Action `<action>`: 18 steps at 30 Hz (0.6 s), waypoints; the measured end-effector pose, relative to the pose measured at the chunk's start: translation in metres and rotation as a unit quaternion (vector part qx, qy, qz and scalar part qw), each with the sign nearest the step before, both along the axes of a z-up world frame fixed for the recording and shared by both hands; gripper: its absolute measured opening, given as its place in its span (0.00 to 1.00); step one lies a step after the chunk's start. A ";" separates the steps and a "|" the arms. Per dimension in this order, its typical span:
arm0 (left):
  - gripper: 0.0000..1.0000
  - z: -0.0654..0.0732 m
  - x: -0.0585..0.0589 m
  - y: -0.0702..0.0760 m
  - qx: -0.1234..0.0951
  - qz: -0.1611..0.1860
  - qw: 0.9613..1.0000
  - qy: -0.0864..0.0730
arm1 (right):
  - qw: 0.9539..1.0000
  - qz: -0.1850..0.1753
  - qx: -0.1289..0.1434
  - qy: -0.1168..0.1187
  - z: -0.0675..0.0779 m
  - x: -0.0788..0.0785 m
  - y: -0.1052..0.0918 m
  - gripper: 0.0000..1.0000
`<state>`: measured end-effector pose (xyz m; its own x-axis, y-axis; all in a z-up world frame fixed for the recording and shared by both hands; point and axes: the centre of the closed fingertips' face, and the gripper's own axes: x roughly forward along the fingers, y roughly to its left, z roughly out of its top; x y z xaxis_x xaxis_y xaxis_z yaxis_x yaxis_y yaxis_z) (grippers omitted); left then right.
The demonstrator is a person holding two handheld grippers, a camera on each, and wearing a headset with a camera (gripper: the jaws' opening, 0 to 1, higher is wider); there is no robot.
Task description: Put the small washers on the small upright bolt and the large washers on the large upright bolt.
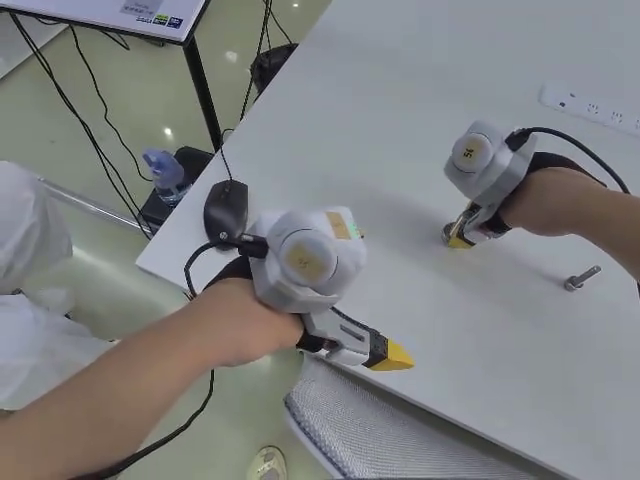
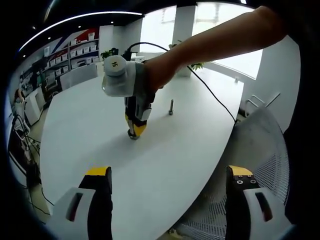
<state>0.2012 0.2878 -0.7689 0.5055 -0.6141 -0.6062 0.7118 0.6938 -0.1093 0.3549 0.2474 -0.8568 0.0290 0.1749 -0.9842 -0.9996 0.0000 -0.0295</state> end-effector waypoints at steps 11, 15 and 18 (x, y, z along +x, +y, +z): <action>0.93 -0.002 -0.002 -0.002 0.002 -0.004 1.000 0.006 | 1.000 0.004 0.001 0.005 0.004 -0.004 -0.003 0.24; 0.93 -0.002 -0.002 -0.002 0.002 -0.003 1.000 0.006 | 1.000 0.016 -0.002 0.007 0.004 -0.004 -0.005 0.24; 0.93 -0.002 -0.002 -0.002 0.003 -0.004 1.000 0.007 | 1.000 0.023 -0.003 0.007 0.003 -0.004 -0.005 0.26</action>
